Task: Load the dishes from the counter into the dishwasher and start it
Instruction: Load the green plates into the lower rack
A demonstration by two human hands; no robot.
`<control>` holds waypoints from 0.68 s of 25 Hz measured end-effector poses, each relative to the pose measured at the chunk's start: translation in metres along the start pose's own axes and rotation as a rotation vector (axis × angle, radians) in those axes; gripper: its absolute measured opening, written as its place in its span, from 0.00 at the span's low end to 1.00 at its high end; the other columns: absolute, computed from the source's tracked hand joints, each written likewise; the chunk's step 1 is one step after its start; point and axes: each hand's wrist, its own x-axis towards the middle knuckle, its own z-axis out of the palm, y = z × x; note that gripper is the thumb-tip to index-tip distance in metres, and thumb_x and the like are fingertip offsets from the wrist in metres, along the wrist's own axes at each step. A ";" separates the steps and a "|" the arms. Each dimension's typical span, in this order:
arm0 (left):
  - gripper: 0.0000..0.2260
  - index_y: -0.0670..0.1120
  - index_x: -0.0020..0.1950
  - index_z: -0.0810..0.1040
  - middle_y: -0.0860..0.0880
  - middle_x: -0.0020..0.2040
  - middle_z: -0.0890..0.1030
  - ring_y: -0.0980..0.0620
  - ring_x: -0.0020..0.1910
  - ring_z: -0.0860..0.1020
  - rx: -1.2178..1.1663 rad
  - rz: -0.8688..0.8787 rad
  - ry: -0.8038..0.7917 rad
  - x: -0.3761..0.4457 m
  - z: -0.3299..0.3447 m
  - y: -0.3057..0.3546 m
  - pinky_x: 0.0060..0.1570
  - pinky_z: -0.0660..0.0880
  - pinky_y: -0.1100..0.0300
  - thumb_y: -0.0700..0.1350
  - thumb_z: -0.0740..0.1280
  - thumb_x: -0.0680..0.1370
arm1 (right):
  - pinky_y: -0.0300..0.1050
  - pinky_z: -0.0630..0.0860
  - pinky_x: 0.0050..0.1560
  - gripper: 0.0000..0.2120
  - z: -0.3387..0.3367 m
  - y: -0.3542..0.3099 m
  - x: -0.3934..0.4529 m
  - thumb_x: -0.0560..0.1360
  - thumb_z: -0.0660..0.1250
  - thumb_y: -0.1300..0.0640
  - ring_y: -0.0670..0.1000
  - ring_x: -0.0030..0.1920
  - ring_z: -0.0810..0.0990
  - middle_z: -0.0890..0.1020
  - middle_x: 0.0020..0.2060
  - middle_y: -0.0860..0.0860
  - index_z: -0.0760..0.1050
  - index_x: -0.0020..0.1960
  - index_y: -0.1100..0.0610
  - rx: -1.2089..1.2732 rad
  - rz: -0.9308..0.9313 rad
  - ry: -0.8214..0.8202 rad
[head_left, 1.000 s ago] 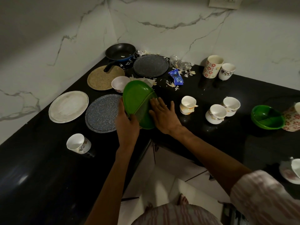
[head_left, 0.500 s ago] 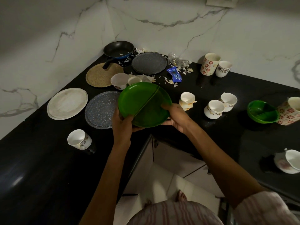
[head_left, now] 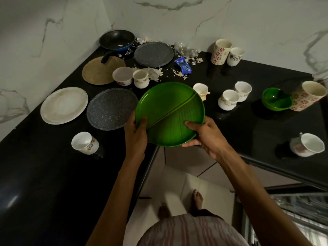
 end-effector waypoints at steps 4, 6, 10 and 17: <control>0.13 0.53 0.65 0.76 0.54 0.59 0.80 0.57 0.59 0.79 0.021 0.015 -0.041 -0.013 0.004 -0.002 0.62 0.76 0.52 0.42 0.59 0.83 | 0.49 0.82 0.33 0.08 -0.002 0.005 -0.024 0.80 0.62 0.64 0.59 0.48 0.85 0.83 0.52 0.56 0.75 0.59 0.59 0.010 -0.032 0.059; 0.13 0.55 0.61 0.77 0.56 0.56 0.81 0.57 0.56 0.79 0.035 0.030 -0.050 -0.024 0.009 -0.002 0.60 0.76 0.53 0.41 0.59 0.83 | 0.49 0.82 0.33 0.08 -0.007 0.006 -0.039 0.80 0.62 0.64 0.58 0.46 0.85 0.83 0.51 0.55 0.75 0.58 0.59 0.014 -0.052 0.076; 0.13 0.47 0.64 0.78 0.51 0.57 0.82 0.53 0.56 0.80 0.044 0.046 -0.087 -0.049 0.022 -0.004 0.57 0.77 0.54 0.41 0.59 0.83 | 0.49 0.82 0.32 0.11 -0.024 0.011 -0.068 0.81 0.61 0.64 0.57 0.44 0.86 0.83 0.52 0.56 0.73 0.63 0.63 0.013 -0.070 0.115; 0.13 0.48 0.62 0.78 0.52 0.53 0.82 0.57 0.51 0.81 0.040 0.040 -0.028 -0.118 0.054 -0.008 0.51 0.78 0.61 0.38 0.59 0.82 | 0.51 0.82 0.32 0.13 -0.066 0.023 -0.124 0.81 0.60 0.66 0.58 0.42 0.86 0.83 0.51 0.56 0.72 0.64 0.64 0.005 -0.087 0.127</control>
